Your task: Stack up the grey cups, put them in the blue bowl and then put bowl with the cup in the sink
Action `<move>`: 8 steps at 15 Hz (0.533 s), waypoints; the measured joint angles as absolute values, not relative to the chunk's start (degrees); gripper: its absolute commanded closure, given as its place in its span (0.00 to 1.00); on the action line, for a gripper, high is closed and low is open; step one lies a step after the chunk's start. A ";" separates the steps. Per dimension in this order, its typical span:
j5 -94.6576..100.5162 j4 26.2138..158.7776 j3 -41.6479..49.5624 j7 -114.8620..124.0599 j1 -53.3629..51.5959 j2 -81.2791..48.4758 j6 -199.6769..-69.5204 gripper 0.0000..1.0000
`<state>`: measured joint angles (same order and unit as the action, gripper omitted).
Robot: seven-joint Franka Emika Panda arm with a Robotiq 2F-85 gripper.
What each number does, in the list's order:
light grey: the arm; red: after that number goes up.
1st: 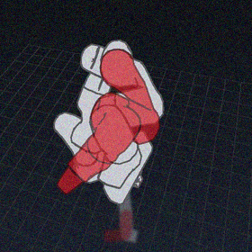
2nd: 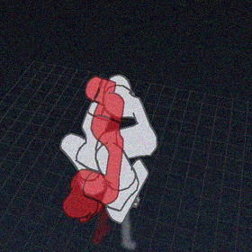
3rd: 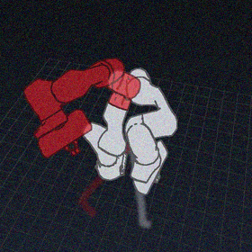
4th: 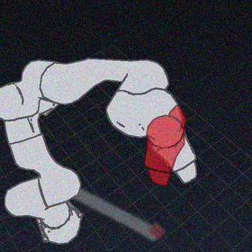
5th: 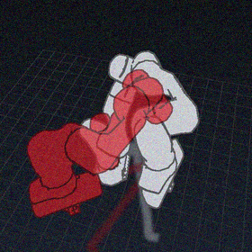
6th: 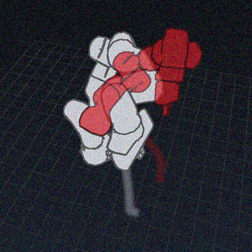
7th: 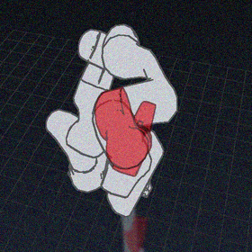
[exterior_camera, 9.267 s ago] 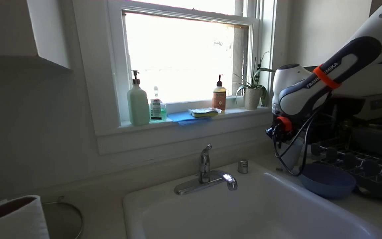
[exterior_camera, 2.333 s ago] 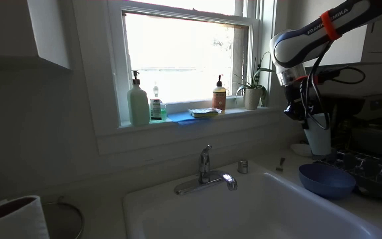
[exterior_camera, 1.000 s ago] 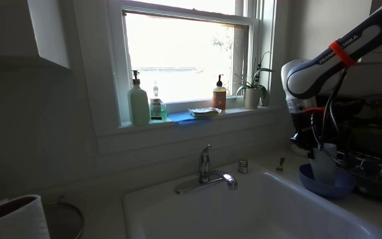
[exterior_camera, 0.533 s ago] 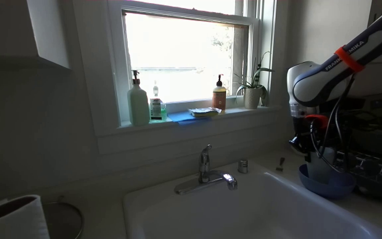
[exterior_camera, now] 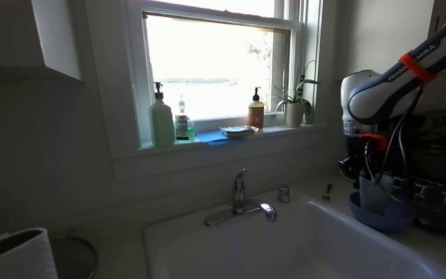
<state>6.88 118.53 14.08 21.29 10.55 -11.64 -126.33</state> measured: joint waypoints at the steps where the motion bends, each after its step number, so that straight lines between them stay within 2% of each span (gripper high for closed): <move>1: 6.88 118.55 14.07 21.32 10.43 -10.98 -126.24 0.19; 3: 6.77 118.56 13.81 21.32 10.21 -9.14 -125.02 0.05; 4: 6.67 118.56 13.55 21.32 10.14 -7.98 -123.83 0.01; 8: 6.36 118.64 12.07 21.33 9.44 -3.24 -117.62 0.00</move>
<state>6.36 118.64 12.07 21.33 9.44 -3.24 -117.62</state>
